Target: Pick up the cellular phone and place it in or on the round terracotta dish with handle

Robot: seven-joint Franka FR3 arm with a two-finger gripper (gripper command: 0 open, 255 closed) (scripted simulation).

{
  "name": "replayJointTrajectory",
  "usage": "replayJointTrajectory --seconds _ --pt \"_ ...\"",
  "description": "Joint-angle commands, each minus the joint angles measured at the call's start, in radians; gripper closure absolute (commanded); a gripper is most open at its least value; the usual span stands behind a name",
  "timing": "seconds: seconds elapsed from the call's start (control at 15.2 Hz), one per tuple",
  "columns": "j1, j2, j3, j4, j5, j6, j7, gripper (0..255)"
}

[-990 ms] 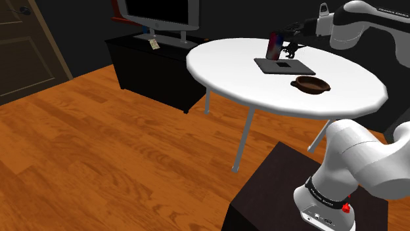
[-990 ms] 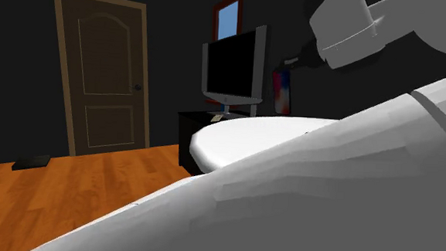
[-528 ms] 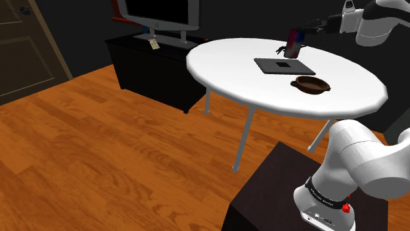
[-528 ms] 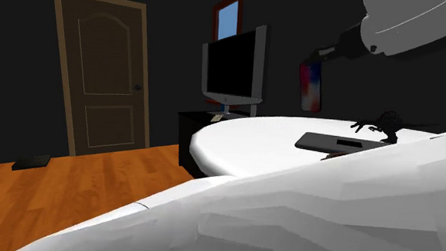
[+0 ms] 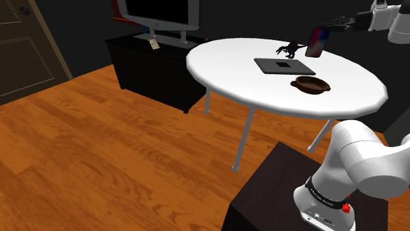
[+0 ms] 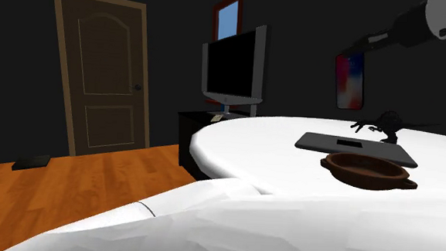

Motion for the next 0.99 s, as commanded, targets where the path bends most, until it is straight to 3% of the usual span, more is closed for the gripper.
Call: replayJointTrajectory --seconds 0.0,0.2,0.92 --pt "-0.010 -0.009 -0.005 0.057 -0.005 -0.071 -0.005 255" --pt "-0.012 -0.018 -0.019 0.166 -0.012 -0.186 -0.013 255" --pt "-0.056 -0.076 -0.070 0.040 -0.038 -0.120 -0.079 255"
